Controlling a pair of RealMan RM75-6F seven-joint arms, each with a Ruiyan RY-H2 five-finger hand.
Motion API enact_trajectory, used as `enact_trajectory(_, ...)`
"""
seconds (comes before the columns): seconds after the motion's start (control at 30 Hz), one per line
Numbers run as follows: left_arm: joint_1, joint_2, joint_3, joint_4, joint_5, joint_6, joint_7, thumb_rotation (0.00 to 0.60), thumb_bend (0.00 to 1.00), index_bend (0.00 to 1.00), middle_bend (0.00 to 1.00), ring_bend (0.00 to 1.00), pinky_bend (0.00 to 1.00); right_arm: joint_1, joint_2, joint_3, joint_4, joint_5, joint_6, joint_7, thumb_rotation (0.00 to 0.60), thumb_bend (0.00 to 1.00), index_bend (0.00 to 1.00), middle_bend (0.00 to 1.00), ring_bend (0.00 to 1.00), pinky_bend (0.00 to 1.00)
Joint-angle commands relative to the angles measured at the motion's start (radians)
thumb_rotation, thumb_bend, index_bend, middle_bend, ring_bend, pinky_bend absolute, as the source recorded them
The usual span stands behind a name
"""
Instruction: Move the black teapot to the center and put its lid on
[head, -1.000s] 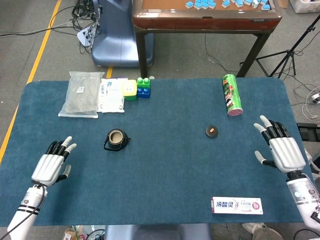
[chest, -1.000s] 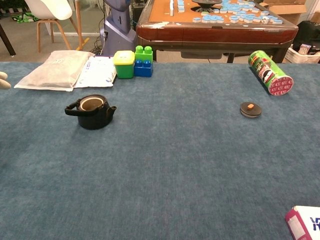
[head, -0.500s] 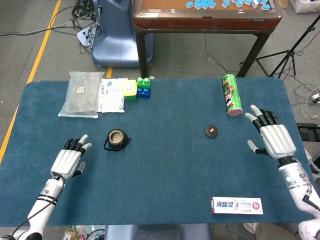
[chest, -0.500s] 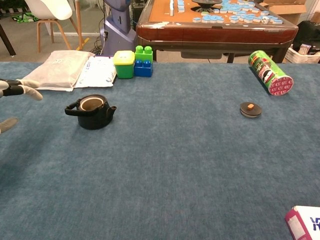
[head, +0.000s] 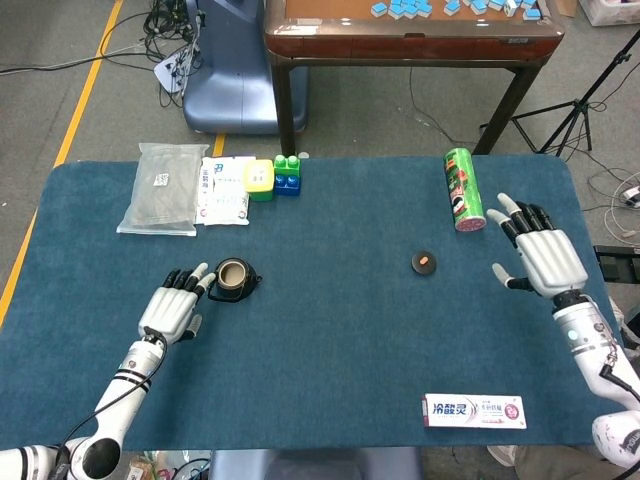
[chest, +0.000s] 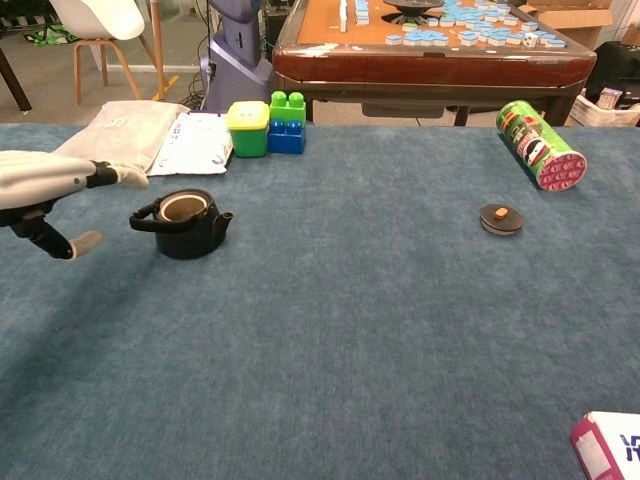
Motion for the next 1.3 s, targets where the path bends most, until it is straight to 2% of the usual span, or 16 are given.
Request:
enact_trajectory(0.03, -0.012, -0.024, 0.014, 0.005, 0.007, 0.009, 0.001, 0.600, 0.49, 0.07, 0.00, 0.00, 0.00, 0.008, -0.002, -0.002, 0.014, 0.000, -0.009, 0.009, 0.600, 0.35, 0.12, 0.00, 0.00, 0.00)
enact_trajectory(0.2, -0.024, -0.064, 0.029, 0.006, 0.018, 0.039, 0.016, 0.600, 0.49, 0.16, 0.00, 0.00, 0.00, 0.014, 0.000, -0.005, 0.038, -0.012, -0.014, 0.040, 0.600, 0.35, 0.11, 0.00, 0.00, 0.00)
enact_trajectory(0.4, -0.047, -0.087, 0.016, 0.029, 0.011, 0.041, -0.001, 0.600, 0.49, 0.28, 0.00, 0.00, 0.00, 0.012, 0.006, -0.014, 0.063, -0.033, -0.014, 0.088, 0.600, 0.35, 0.11, 0.00, 0.00, 0.00)
enact_trajectory(0.53, -0.065, -0.093, 0.009, 0.062, 0.019, 0.016, -0.032, 0.600, 0.49, 0.31, 0.00, 0.00, 0.00, 0.009, 0.009, -0.019, 0.069, -0.039, -0.011, 0.108, 0.600, 0.35, 0.11, 0.00, 0.00, 0.00)
enact_trajectory(0.73, -0.079, -0.102, 0.012, 0.111, 0.045, -0.012, -0.091, 0.600, 0.49, 0.30, 0.00, 0.00, 0.00, 0.007, 0.021, -0.023, 0.060, -0.041, -0.007, 0.114, 0.600, 0.35, 0.11, 0.00, 0.00, 0.00)
enact_trajectory(0.97, -0.090, -0.098, 0.027, 0.111, 0.020, -0.015, -0.071, 0.600, 0.49, 0.25, 0.00, 0.00, 0.00, 0.011, 0.025, -0.023, 0.050, -0.029, -0.005, 0.102, 0.600, 0.35, 0.11, 0.00, 0.00, 0.00)
enact_trajectory(1.3, -0.089, -0.124, 0.044, 0.151, 0.027, -0.004, -0.095, 0.600, 0.49, 0.24, 0.00, 0.00, 0.00, 0.010, 0.044, -0.034, 0.029, -0.033, -0.007, 0.097, 0.600, 0.35, 0.10, 0.00, 0.00, 0.00)
